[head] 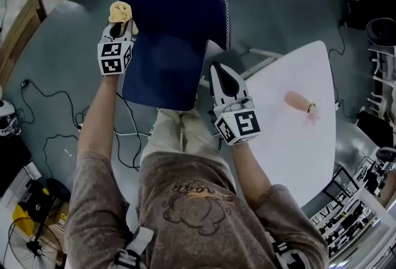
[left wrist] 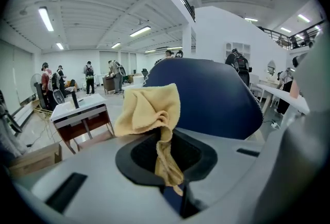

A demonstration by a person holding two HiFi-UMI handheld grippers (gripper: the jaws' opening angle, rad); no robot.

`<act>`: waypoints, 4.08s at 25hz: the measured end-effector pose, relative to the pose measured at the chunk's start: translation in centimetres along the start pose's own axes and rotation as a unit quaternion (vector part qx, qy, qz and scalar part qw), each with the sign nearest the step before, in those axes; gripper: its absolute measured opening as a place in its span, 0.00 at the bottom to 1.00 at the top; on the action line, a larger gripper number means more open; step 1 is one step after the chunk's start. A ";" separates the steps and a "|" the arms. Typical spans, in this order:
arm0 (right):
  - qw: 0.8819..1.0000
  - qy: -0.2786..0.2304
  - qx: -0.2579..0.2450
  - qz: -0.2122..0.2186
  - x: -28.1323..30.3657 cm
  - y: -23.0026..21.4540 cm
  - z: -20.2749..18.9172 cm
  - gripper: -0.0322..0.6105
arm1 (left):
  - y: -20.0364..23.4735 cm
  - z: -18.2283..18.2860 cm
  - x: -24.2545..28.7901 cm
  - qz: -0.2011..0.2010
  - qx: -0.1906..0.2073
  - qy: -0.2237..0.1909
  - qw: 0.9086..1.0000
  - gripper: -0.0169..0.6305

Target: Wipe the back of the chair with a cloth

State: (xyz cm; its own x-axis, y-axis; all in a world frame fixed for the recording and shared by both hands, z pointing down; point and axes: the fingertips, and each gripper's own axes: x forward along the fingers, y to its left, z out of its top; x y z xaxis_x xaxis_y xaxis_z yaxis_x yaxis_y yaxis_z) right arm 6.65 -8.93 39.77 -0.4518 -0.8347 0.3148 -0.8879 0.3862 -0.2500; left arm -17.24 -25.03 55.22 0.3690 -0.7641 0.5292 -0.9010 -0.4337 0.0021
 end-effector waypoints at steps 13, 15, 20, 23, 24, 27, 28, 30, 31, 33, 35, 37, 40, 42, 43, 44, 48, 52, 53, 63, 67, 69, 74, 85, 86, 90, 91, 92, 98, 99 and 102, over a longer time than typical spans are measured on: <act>1.000 -0.011 0.013 -0.021 -0.6 -0.8 0.3 0.09 | -12.0 1.6 3.7 -0.113 0.018 -0.016 0.993 0.10; 1.000 -0.013 0.014 -0.025 -0.8 -1.1 0.4 0.09 | -13.5 1.6 4.1 -0.125 0.020 -0.019 0.992 0.10; 0.999 -0.016 0.018 -0.036 -1.4 -1.8 0.3 0.09 | -18.3 1.4 4.9 -0.167 0.031 -0.019 0.985 0.10; 0.999 -0.016 0.019 -0.038 -1.7 -2.0 0.0 0.09 | -21.4 1.3 5.0 -0.201 0.049 -0.017 0.978 0.10; 0.999 -0.017 0.020 -0.039 -1.8 -2.0 0.0 0.09 | -22.3 1.4 4.9 -0.212 0.052 -0.017 0.976 0.10; 0.999 -0.020 0.020 -0.042 -2.1 -2.1 0.0 0.09 | -24.2 2.0 5.0 -0.232 0.053 -0.019 0.971 0.10; 0.999 -0.021 0.021 -0.043 -2.2 -2.2 0.1 0.09 | -24.8 2.1 5.0 -0.238 0.054 -0.021 0.969 0.10; 0.998 -0.021 0.021 -0.047 -2.4 -2.4 0.1 0.09 | -26.0 2.0 5.0 -0.254 0.060 -0.020 0.965 0.10; 0.998 -0.020 0.021 -0.049 -2.6 -2.5 0.0 0.09 | -26.6 1.9 5.0 -0.263 0.065 -0.017 0.962 0.10; 0.998 -0.019 0.021 -0.051 -2.7 -2.7 -0.1 0.09 | -27.7 1.4 4.8 -0.280 0.073 -0.009 0.957 0.10; 0.998 -0.020 0.021 -0.052 -2.8 -2.8 -0.2 0.09 | -28.6 1.3 4.6 -0.296 0.074 -0.009 0.952 0.10; 0.998 -0.021 0.020 -0.052 -2.8 -2.8 -0.4 0.09 | -29.6 1.4 4.2 -0.317 0.066 -0.012 0.946 0.10; 0.998 -0.020 0.021 -0.054 -2.8 -2.9 -0.7 0.09 | -31.0 1.4 3.0 -0.348 0.048 -0.015 0.936 0.10; 0.998 -0.020 0.022 -0.053 -2.8 -2.9 -0.8 0.09 | -31.5 1.3 2.2 -0.358 0.046 -0.018 0.932 0.10; 0.998 -0.020 0.023 -0.052 -2.8 -2.9 -0.8 0.09 | -31.5 1.2 1.9 -0.358 0.046 -0.019 0.932 0.10; 0.998 -0.021 0.023 -0.050 -2.9 -2.9 -0.8 0.09 | -31.3 1.2 1.6 -0.355 0.044 -0.020 0.933 0.10; 0.999 -0.020 0.020 -0.042 -2.9 -2.7 -0.9 0.09 | -29.2 0.9 0.6 -0.325 0.025 -0.034 0.945 0.10; 0.999 -0.018 0.017 -0.035 -2.3 -2.1 -1.5 0.09 | -24.5 -0.9 0.0 -0.259 0.020 -0.033 0.965 0.10; 0.999 -0.017 0.018 -0.034 -2.1 -2.0 -1.6 0.09 | -23.1 -1.7 0.0 -0.241 0.014 -0.027 0.970 0.10; 1.000 -0.023 0.015 -0.014 -1.3 -0.9 -1.5 0.09 | -8.8 -7.6 -1.2 -0.061 -0.042 0.004 0.997 0.10; 1.000 -0.024 0.012 -0.004 -0.8 0.0 -1.7 0.09 | -4.0 -9.9 -1.7 0.000 -0.069 0.009 0.998 0.10; 1.000 -0.024 0.009 -0.001 -0.7 0.2 -1.7 0.09 | -2.3 -10.8 -1.7 0.021 -0.084 0.009 0.996 0.10; 1.000 -0.023 0.003 0.003 -0.6 0.5 -2.0 0.09 | 0.1 -12.4 -0.8 0.046 -0.093 0.012 0.994 0.10; 0.999 -0.024 0.010 0.020 0.3 0.9 -3.8 0.09 | 1.4 -14.2 3.9 0.079 -0.058 0.040 0.994 0.10; 0.999 -0.025 0.011 0.021 0.4 0.9 -3.9 0.09 | 1.5 -14.2 4.1 0.079 -0.060 0.040 0.994 0.10; 0.999 -0.027 0.011 0.023 0.4 1.4 -4.3 0.09 | 1.5 -14.4 4.4 0.074 -0.056 0.050 0.994 0.10; 0.999 -0.028 0.011 0.023 0.4 1.4 -4.3 0.09 | 1.5 -14.4 4.4 0.074 -0.053 0.052 0.994 0.10; 0.999 -0.029 0.012 0.022 0.3 1.4 -4.3 0.09 | 1.4 -14.4 4.4 0.076 -0.052 0.053 0.994 0.10; 0.999 -0.035 0.019 0.018 0.1 1.5 -4.0 0.09 | -1.1 -13.8 5.3 0.060 -0.038 0.050 0.996 0.10; 0.999 -0.035 0.019 0.018 0.1 1.7 -4.0 0.09 | -2.0 -13.8 5.6 0.047 -0.032 0.050 0.997 0.10; 0.999 -0.035 0.022 0.016 -0.1 1.7 -4.3 0.09 | -5.4 -13.0 6.9 0.011 -0.025 0.044 0.999 0.10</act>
State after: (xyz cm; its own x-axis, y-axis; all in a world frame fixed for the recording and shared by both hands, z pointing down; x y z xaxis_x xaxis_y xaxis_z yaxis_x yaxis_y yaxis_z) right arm 4.85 -6.51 43.27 -0.4720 -0.8481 0.2407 -0.8673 0.3977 -0.2995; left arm -12.79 -21.74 69.90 0.3294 -0.7272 0.6022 -0.9198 -0.3911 0.0309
